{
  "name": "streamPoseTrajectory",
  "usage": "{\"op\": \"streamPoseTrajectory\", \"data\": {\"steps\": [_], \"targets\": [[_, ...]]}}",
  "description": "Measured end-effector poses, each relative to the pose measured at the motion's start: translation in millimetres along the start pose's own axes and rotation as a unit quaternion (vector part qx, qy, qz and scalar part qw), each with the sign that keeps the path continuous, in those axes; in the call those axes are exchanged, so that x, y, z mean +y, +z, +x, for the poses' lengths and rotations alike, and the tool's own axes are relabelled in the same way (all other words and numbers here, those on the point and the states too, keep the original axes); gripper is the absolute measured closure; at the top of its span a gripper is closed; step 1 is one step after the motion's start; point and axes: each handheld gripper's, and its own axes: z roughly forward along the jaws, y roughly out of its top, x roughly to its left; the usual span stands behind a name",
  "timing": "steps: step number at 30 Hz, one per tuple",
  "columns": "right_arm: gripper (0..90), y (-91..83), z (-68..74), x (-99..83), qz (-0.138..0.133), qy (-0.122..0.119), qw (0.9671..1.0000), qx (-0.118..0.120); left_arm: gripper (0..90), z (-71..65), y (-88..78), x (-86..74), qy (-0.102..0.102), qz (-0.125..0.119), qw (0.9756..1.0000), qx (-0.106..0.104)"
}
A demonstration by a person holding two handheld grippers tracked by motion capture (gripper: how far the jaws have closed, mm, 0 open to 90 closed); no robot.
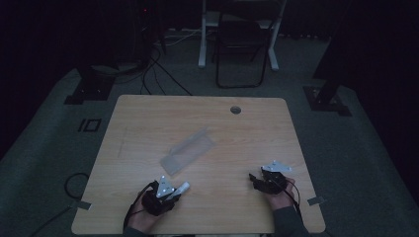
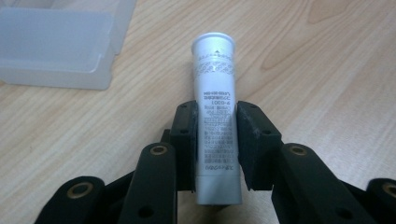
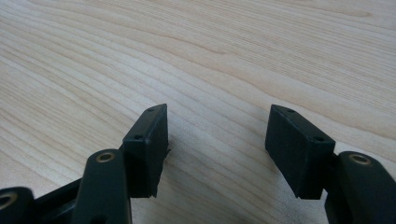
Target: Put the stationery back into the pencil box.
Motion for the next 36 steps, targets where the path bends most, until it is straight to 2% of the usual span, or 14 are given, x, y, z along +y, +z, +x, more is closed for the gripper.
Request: {"op": "streamPoseTrajectory", "data": {"steps": [4, 12, 19, 24, 36], "targets": [[39.2, 0.0, 0.0, 0.0, 0.000, 0.000, 1.0000, 0.000, 70.0, 1.4, 3.6, 5.1, 0.007, 0.005, 0.9999, 0.004], [39.1, 0.0, 0.2, 0.0, 0.000, 0.000, 1.0000, 0.000, 63.2, 3.0, 1.9, -0.5, -0.012, 0.016, 0.9998, -0.004], [39.1, 0.0, 0.3, 0.0, 0.000, 0.000, 1.0000, 0.001, 64.2, 4.9, 1.6, -1.5, -0.012, 0.015, 0.9997, -0.011], [39.0, 0.0, 0.1, 0.0, 0.000, -0.001, 1.0000, 0.002, 69.2, 7.1, 2.8, -0.7, -0.009, 0.012, 0.9997, -0.017], [39.0, 0.1, 0.0, 0.0, 0.000, -0.002, 1.0000, 0.003, 70.5, 5.7, 6.8, 3.4, -0.009, 0.010, 0.9998, -0.015]]}}
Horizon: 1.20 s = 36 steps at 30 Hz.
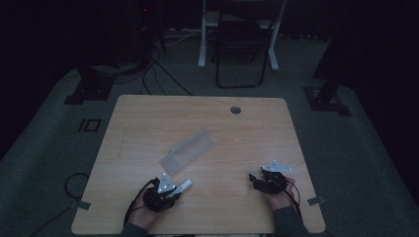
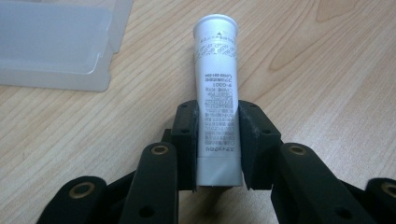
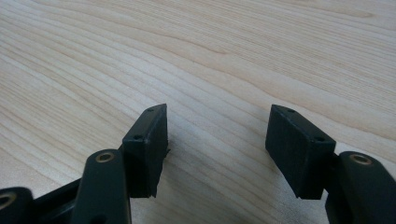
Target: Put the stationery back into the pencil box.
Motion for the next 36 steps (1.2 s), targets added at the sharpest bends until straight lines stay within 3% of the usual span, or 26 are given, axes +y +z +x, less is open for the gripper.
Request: {"op": "streamPoseTrajectory", "data": {"steps": [6, 14, 36], "targets": [[38.9, 0.0, -0.1, 0.0, 0.000, -0.001, 1.0000, 0.001, 70.8, -1.0, 1.8, 2.3, 0.004, 0.000, 1.0000, 0.005], [38.6, 0.0, 0.2, 0.0, 0.000, -0.001, 1.0000, 0.002, 71.0, -3.7, -2.3, 6.3, 0.009, -0.011, 0.9999, -0.004], [38.6, 0.0, 0.4, -0.1, 0.000, -0.001, 1.0000, 0.001, 71.2, -7.5, -11.6, 21.6, 0.026, -0.041, 0.9987, 0.014]]}}
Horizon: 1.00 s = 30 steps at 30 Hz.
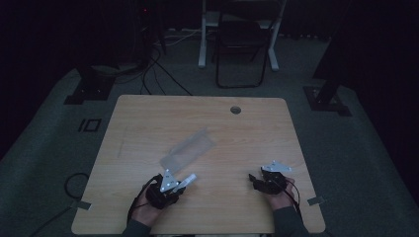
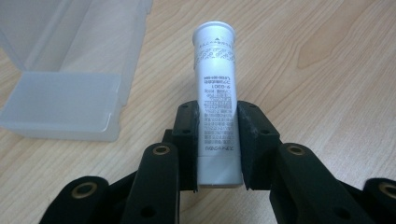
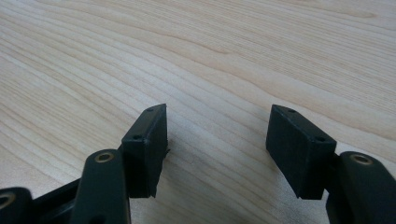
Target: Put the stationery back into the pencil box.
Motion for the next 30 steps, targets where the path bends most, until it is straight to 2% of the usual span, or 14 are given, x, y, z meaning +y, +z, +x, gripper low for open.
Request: {"op": "streamPoseTrajectory", "data": {"steps": [14, 30], "targets": [[38.6, 0.0, 0.1, 0.0, 0.000, 0.000, 1.0000, 0.001, 71.2, 0.8, -4.6, 14.5, 0.017, -0.013, 0.9998, 0.005], [38.5, 0.0, 0.2, 0.0, 0.000, -0.001, 1.0000, 0.001, 71.2, 5.2, -8.4, 23.3, 0.019, -0.028, 0.9993, 0.016]]}}
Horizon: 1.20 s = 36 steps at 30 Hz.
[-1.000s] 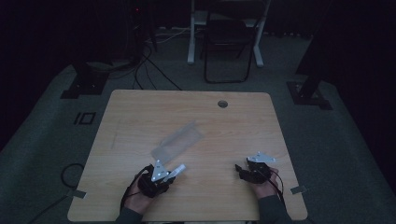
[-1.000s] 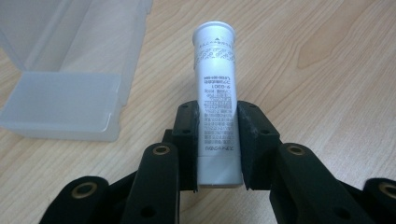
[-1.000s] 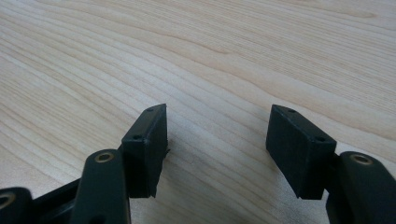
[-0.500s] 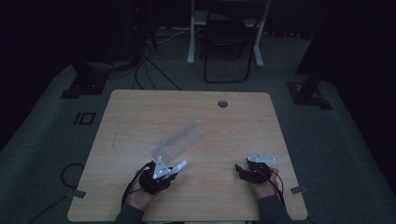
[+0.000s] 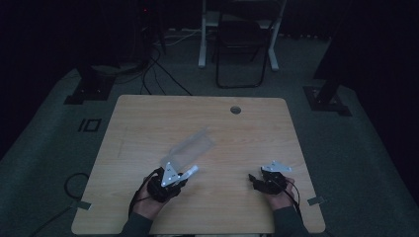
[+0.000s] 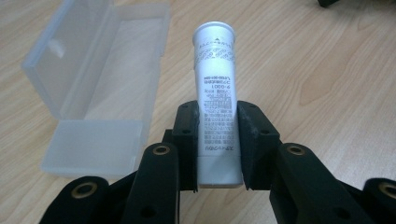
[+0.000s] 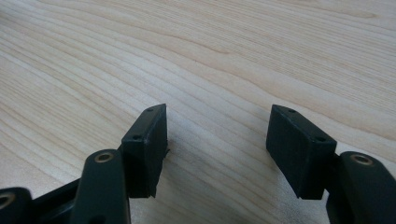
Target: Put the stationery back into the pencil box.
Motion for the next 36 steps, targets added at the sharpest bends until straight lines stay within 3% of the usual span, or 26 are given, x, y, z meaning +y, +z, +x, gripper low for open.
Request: {"op": "streamPoseTrajectory", "data": {"steps": [36], "targets": [[38.5, 0.0, 0.0, 0.0, 0.000, 0.000, 1.0000, 0.001, 71.1, 19.5, 1.5, 19.7, -0.001, -0.027, 0.9995, 0.017]]}}
